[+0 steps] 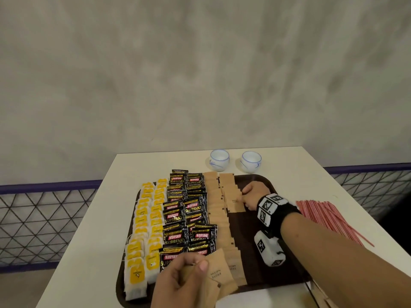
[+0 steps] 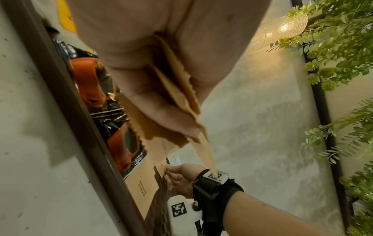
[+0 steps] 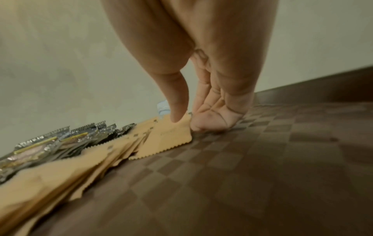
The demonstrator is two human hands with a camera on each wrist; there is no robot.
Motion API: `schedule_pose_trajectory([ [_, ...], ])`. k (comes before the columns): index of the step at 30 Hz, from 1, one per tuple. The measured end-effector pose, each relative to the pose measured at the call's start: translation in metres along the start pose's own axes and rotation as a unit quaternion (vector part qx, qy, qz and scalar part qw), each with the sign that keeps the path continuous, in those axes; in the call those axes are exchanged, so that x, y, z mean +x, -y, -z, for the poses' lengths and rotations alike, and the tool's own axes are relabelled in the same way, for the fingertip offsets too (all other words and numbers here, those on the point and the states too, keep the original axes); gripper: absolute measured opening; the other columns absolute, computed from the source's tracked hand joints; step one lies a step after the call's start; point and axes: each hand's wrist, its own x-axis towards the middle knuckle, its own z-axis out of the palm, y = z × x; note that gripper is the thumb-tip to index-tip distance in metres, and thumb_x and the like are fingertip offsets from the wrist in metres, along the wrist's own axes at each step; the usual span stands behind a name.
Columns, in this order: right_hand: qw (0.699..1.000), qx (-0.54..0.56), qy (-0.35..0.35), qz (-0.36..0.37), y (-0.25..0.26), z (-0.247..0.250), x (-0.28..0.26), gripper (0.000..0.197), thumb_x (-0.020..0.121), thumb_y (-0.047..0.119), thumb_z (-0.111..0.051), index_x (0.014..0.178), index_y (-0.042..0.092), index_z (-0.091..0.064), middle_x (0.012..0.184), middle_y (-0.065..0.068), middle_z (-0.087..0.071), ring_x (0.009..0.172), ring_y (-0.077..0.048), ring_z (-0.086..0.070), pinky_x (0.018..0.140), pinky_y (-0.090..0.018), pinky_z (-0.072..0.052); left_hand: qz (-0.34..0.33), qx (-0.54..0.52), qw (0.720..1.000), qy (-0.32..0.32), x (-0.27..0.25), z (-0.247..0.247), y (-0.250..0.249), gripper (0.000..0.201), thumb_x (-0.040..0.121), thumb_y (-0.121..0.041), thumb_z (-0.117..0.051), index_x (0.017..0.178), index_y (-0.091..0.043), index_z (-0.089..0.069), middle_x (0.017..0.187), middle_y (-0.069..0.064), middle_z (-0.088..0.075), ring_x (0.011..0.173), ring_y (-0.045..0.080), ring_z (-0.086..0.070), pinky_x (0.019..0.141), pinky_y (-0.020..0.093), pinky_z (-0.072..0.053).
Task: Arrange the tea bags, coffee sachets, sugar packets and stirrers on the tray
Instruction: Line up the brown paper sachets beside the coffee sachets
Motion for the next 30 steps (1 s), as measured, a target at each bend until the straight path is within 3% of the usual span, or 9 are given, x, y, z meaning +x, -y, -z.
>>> schedule_pose_trajectory([
  [3,1.000,0.019,0.010,0.016,-0.005,0.006,-0.011,0.026,0.080,0.011,-0.071,0.069,0.024,-0.051,0.087,-0.005,-0.062,0.077,-0.020,-0.056,0.083,-0.037,-0.054,0.007,-0.020,1.000,-0.019,-0.003,0.000,-0.006,0.002,0.080,-0.015,-0.070,0.079,-0.014,-0.069,0.079,0.008,-0.073,0.072,0.022,-0.069,0.056,0.030,-0.055],
  [5,0.997,0.062,0.038,0.037,-0.004,0.016,-0.034,0.020,0.081,0.012,-0.069,0.075,0.022,-0.054,0.086,-0.005,-0.062,0.071,-0.019,-0.056,0.070,-0.035,-0.054,0.029,-0.040,0.999,-0.013,-0.005,-0.002,-0.008,0.005,0.081,-0.014,-0.069,0.085,-0.017,-0.069,0.087,0.005,-0.072,0.080,0.024,-0.068,0.058,0.033,-0.056],
  [7,0.983,0.126,0.107,0.076,-0.002,0.029,-0.073,0.011,0.086,0.017,-0.067,0.084,0.017,-0.057,0.083,-0.005,-0.062,0.066,-0.017,-0.057,0.057,-0.027,-0.049,0.037,-0.059,0.998,-0.005,-0.008,-0.004,-0.009,0.012,0.082,-0.010,-0.068,0.091,-0.019,-0.067,0.093,0.005,-0.070,0.088,0.029,-0.067,0.067,0.043,-0.058],
  [10,0.926,0.242,0.273,0.100,-0.007,0.046,-0.142,0.011,0.092,0.024,-0.062,0.095,0.013,-0.062,0.085,-0.007,-0.066,0.070,-0.019,-0.060,0.055,-0.025,-0.050,0.021,-0.059,0.998,0.011,-0.014,-0.011,-0.012,0.018,0.082,-0.006,-0.068,0.095,-0.018,-0.066,0.098,0.010,-0.070,0.091,0.033,-0.067,0.076,0.055,-0.056],
  [13,0.894,0.264,0.347,0.107,-0.024,0.045,-0.178,0.017,0.090,0.019,-0.064,0.097,0.003,-0.063,0.084,-0.010,-0.066,0.072,-0.025,-0.062,0.053,-0.025,-0.054,-0.001,-0.055,0.998,0.022,-0.022,-0.022,-0.016,0.020,0.082,-0.001,-0.066,0.098,-0.011,-0.064,0.092,0.012,-0.072,0.086,0.034,-0.069,0.073,0.048,-0.058],
  [17,0.926,0.222,0.270,0.144,-0.039,0.045,-0.179,0.022,0.088,0.012,-0.066,0.083,-0.007,-0.056,0.076,-0.021,-0.059,0.066,-0.030,-0.054,0.049,-0.026,-0.049,-0.029,-0.009,0.999,0.021,-0.030,-0.032,-0.017,0.018,0.082,0.000,-0.065,0.096,-0.012,-0.063,0.092,0.009,-0.070,0.081,0.030,-0.068,0.065,0.045,-0.058],
  [20,0.944,0.203,0.217,0.144,-0.042,0.059,-0.169,0.022,0.090,0.016,-0.063,0.088,-0.006,-0.063,0.089,-0.022,-0.067,0.073,-0.022,-0.059,0.054,-0.021,-0.046,-0.023,0.022,0.999,0.010,-0.033,-0.028,-0.016,0.017,0.083,-0.004,-0.065,0.095,-0.016,-0.064,0.096,0.005,-0.065,0.083,0.026,-0.066,0.063,0.042,-0.060],
  [24,0.964,0.243,0.088,0.063,-0.045,0.069,-0.116,0.021,0.089,0.012,-0.065,0.068,0.013,-0.069,0.070,0.002,-0.065,0.062,-0.006,-0.054,0.059,-0.017,-0.038,-0.002,0.003,1.000,-0.014,-0.033,-0.018,-0.015,0.019,0.083,-0.007,-0.066,0.098,-0.018,-0.064,0.099,0.004,-0.064,0.084,0.023,-0.067,0.059,0.033,-0.058],
  [30,0.988,0.140,0.050,-0.034,-0.031,0.035,-0.045,0.025,0.082,0.003,-0.070,0.062,0.013,-0.059,0.063,-0.008,-0.058,0.054,-0.018,-0.051,0.061,-0.029,-0.048,-0.008,0.005,0.999,-0.040,-0.025,-0.004,-0.008,0.018,0.082,-0.010,-0.068,0.096,-0.021,-0.067,0.101,0.003,-0.065,0.088,0.022,-0.066,0.064,0.036,-0.058],
])
